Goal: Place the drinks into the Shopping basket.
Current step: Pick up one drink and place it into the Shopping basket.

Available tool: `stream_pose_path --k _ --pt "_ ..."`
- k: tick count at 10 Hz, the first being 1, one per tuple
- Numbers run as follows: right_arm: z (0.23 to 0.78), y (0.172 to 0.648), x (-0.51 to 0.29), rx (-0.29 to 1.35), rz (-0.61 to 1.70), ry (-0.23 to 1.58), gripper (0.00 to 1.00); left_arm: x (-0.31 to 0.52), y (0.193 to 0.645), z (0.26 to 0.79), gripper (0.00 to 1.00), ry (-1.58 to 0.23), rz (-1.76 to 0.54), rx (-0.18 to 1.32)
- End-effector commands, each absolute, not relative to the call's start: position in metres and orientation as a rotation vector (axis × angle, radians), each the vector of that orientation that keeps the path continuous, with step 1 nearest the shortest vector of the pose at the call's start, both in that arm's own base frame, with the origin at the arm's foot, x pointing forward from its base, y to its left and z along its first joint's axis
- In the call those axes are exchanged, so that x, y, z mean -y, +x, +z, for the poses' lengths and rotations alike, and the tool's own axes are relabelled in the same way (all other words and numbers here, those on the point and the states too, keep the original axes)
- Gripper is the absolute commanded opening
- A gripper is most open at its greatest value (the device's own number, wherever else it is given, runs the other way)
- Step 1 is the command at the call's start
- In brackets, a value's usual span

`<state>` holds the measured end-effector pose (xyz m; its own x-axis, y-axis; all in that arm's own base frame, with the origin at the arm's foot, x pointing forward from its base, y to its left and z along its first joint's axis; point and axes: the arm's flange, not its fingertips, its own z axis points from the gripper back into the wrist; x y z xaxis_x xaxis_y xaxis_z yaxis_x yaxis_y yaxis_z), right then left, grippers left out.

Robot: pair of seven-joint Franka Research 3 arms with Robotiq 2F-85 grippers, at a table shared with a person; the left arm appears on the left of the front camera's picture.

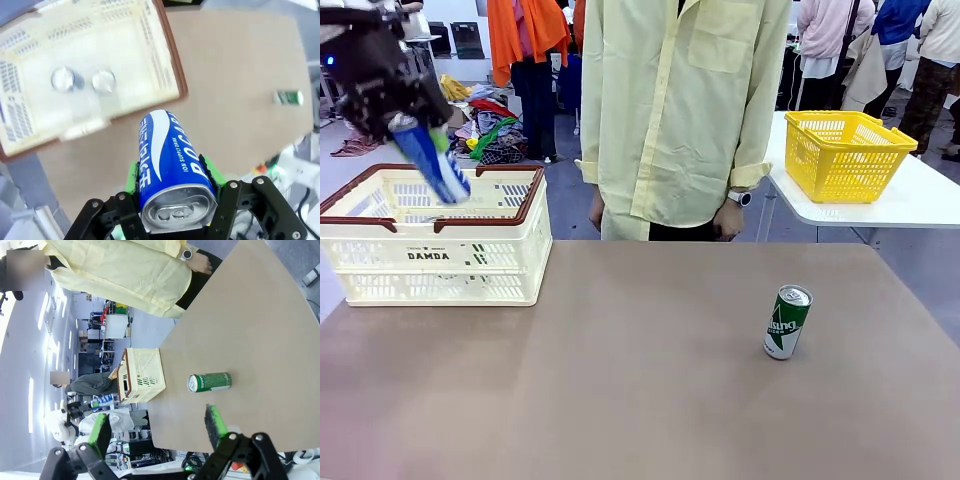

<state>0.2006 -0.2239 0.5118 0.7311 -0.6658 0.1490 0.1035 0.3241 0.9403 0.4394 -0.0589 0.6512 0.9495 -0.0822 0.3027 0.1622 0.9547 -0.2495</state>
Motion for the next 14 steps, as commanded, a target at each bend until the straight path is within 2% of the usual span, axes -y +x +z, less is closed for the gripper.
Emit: stream_pose_path --k 1,5,9,14 --pt "0.514 0.201 0.225 0.598 -0.526 1.153 1.00 0.063 0.497 0.631 0.00 -0.210 -0.071 0.397" --pt "0.514 0.201 0.225 0.598 -0.526 1.153 1.00 0.072 0.570 0.556 0.00 -0.069 -0.100 0.396" --pt "0.514 0.201 0.225 0.598 -0.526 1.153 1.00 0.070 0.601 0.465 0.00 0.008 -0.146 0.255" --pt "0.514 0.201 0.225 0.598 -0.526 1.153 1.00 0.070 0.614 0.438 0.00 -0.016 -0.168 0.200"
